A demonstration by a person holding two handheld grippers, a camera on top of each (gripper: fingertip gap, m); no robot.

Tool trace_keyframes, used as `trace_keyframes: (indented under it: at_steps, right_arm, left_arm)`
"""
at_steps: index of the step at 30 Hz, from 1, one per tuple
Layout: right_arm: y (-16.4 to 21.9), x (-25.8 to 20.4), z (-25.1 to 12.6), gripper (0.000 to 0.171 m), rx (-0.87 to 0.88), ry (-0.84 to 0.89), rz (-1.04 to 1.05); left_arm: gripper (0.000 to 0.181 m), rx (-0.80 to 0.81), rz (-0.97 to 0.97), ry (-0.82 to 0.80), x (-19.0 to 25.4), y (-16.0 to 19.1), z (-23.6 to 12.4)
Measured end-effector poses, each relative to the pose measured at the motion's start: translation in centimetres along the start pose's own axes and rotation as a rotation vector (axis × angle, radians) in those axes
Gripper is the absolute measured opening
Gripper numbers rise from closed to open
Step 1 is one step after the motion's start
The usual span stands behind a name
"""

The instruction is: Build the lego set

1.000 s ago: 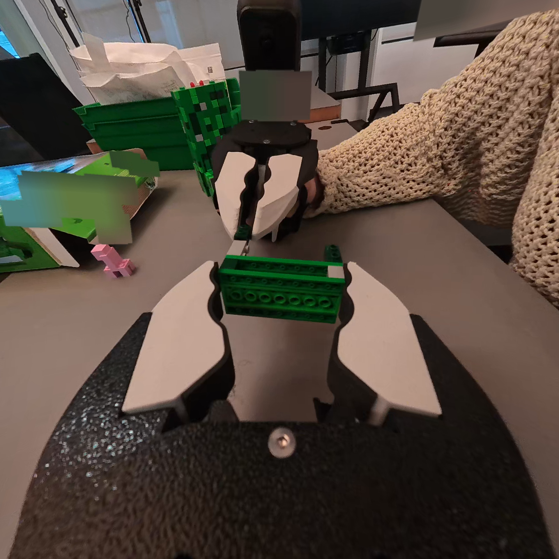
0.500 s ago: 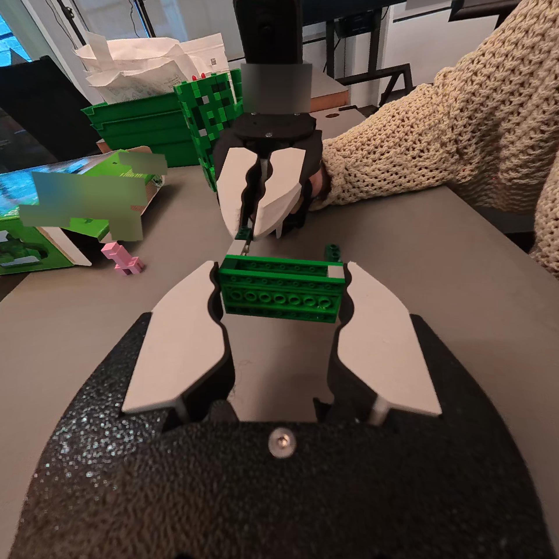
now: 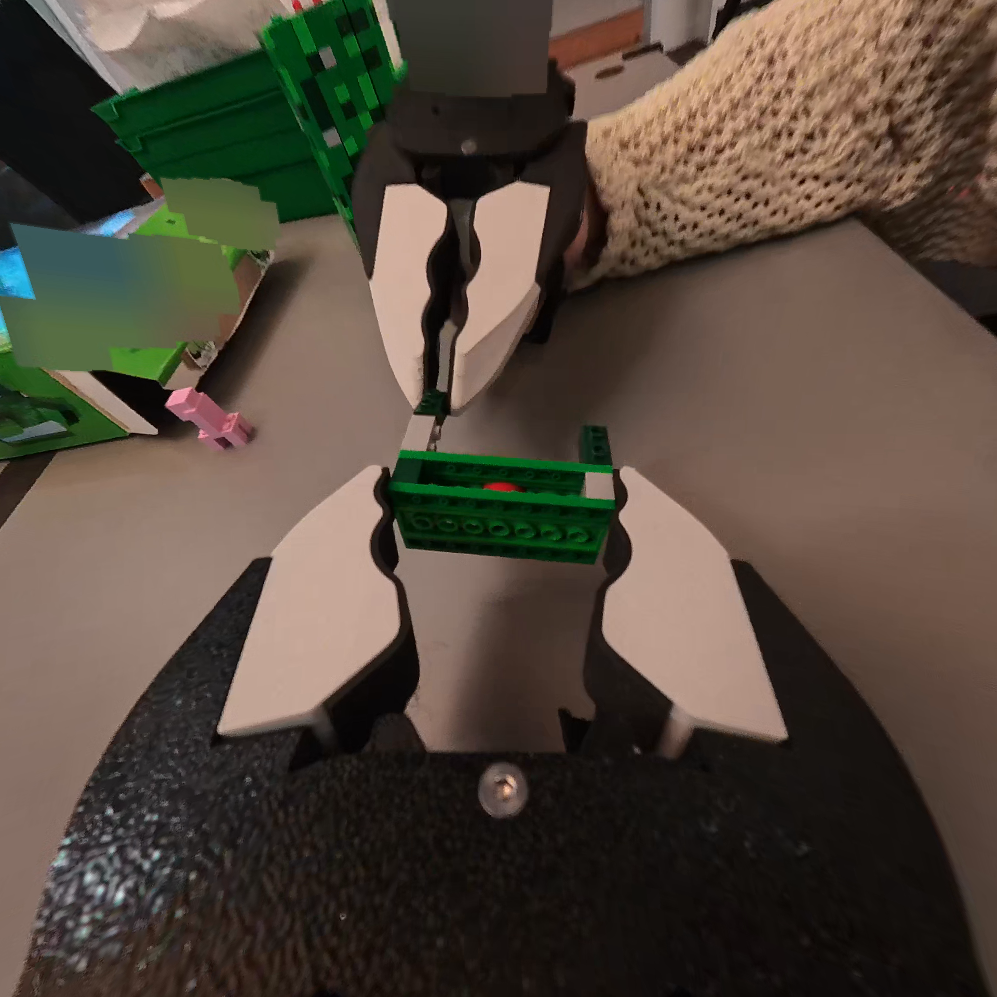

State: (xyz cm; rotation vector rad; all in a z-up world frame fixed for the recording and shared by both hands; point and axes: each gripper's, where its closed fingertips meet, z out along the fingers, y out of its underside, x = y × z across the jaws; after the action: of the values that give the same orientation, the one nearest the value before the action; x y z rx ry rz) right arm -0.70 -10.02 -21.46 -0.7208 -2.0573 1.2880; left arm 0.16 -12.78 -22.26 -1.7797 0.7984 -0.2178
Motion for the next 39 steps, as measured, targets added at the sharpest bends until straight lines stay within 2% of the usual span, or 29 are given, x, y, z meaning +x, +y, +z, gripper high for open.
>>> trace_keyframes:
  at_steps: [9,16,20,24,32,35,39]
  right_arm:
    - [2.3,-0.3,0.4,0.007,-0.226,-0.004,0.004]
    - [1.8,-0.2,0.6,0.007,-0.141,-0.006,0.044]
    - [-0.3,-0.1,0.2,0.007,0.0,0.003,0.051]
    - [-0.9,0.0,0.0,0.007,0.016,0.041,0.002]
    - [-2.9,-0.2,-0.5,0.007,0.16,0.054,0.0]
    - [-2.4,-1.0,0.3,0.007,0.123,0.037,-0.047]
    - [-2.2,-0.6,0.0,0.007,0.109,0.035,-0.013]
  left_arm:
    - [0.076,-0.178,0.026,0.024,0.4,2.4,0.8]
    - [0.075,-0.137,0.011,0.023,0.4,1.9,0.5]
    - [0.076,-0.001,-0.046,0.054,0.3,0.2,-0.6]
    - [0.076,0.035,-0.044,0.042,0.2,-0.3,-0.6]
    - [0.076,0.27,-0.165,0.078,0.0,-3.6,-1.2]
    - [0.076,0.23,-0.106,0.066,0.3,-3.3,-0.4]
    - [0.076,0.2,-0.089,0.031,-0.4,-2.8,-0.5]
